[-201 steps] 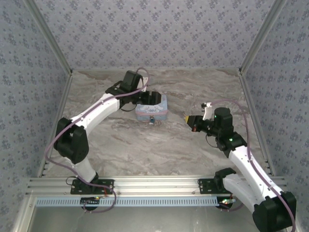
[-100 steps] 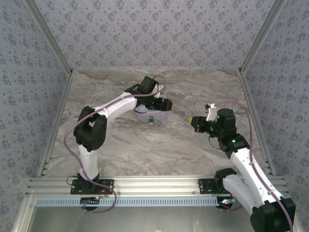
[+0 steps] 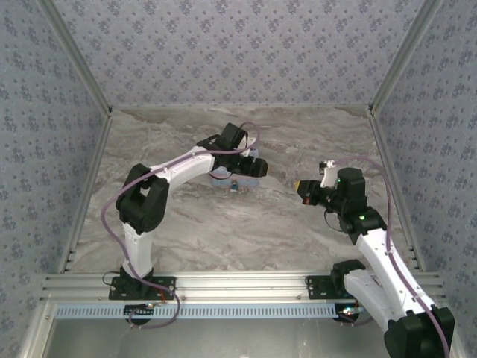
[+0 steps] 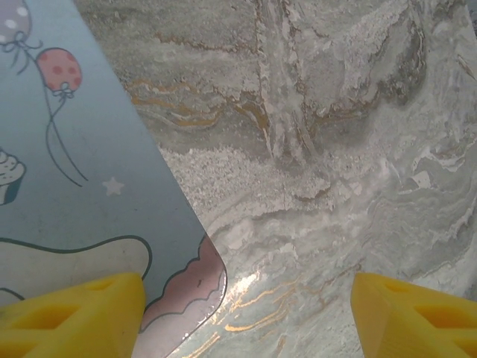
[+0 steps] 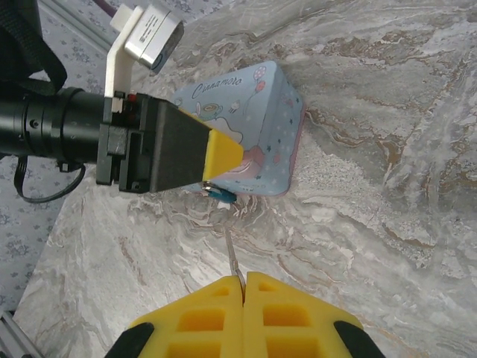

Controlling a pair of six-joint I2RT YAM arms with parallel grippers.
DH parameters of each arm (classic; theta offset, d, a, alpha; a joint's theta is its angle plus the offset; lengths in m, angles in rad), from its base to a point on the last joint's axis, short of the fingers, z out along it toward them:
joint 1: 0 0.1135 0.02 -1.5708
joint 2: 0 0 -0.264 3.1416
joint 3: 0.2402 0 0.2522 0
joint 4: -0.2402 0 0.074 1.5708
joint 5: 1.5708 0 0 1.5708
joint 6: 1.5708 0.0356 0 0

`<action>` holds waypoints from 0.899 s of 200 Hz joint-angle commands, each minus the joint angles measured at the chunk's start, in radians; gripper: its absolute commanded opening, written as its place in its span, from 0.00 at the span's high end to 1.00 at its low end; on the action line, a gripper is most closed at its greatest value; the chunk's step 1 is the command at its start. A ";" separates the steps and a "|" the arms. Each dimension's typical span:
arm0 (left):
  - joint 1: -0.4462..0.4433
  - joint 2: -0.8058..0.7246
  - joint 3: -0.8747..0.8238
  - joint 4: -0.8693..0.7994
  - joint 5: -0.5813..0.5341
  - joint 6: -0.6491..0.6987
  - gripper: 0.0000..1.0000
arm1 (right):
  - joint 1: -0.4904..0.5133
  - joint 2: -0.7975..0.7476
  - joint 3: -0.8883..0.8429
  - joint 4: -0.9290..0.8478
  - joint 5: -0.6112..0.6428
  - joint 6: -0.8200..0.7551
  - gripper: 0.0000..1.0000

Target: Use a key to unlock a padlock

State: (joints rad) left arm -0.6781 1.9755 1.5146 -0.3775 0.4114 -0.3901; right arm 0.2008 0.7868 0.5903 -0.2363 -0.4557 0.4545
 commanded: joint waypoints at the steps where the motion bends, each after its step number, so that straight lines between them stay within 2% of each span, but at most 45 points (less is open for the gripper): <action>1: -0.026 -0.046 -0.080 -0.039 0.012 -0.028 0.26 | -0.012 -0.022 0.014 -0.024 0.006 -0.021 1.00; 34: -0.050 -0.091 -0.105 -0.008 0.013 -0.047 0.26 | -0.026 -0.019 0.000 -0.014 -0.001 -0.021 1.00; 82: -0.037 -0.157 -0.068 0.011 -0.007 -0.032 0.23 | -0.027 -0.006 -0.031 0.053 -0.022 0.004 1.00; 111: -0.025 -0.274 -0.104 0.053 -0.087 0.004 0.20 | -0.015 0.008 -0.056 0.112 -0.042 0.038 1.00; 144: -0.001 -0.467 -0.289 0.174 -0.200 0.006 0.14 | 0.046 0.040 -0.073 0.199 -0.044 0.081 1.00; 180: 0.029 -0.606 -0.538 0.293 -0.236 0.036 0.12 | 0.136 0.085 -0.111 0.292 -0.016 0.101 1.00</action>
State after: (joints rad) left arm -0.6655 1.4063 1.1107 -0.1768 0.2325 -0.3958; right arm 0.2932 0.8490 0.5167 -0.0563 -0.4786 0.5163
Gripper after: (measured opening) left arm 0.882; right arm 0.059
